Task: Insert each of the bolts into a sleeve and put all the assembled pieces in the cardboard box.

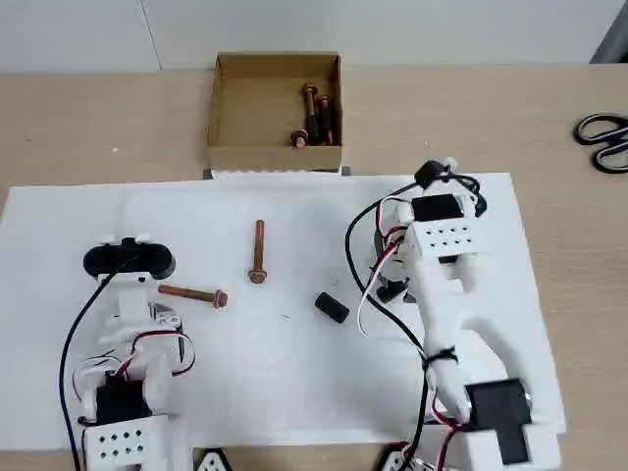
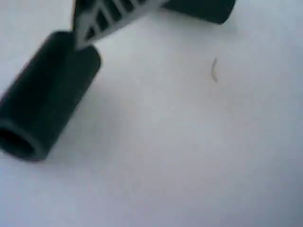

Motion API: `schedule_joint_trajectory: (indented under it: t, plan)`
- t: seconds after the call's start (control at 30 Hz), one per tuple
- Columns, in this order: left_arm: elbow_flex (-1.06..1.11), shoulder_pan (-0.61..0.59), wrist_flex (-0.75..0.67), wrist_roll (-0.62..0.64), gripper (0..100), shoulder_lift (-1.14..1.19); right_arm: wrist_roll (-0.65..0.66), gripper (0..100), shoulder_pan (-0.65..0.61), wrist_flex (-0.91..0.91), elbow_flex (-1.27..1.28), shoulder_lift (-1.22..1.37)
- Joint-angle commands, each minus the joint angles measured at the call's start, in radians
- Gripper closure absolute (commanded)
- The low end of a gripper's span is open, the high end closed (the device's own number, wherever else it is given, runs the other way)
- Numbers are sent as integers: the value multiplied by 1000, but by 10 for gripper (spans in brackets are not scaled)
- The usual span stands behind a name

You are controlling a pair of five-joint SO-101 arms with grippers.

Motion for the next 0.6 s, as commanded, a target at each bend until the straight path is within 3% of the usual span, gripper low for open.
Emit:
schedule_joint_trajectory:
  t: [0.0, 0.57]
  plan:
    - [-5, -6, 0, 8, 994, -9, -20, 887, 10, -24, -9, 16]
    - [-5, -6, 0, 9, 994, -9, -14, 887, 8, -127, -9, 133]
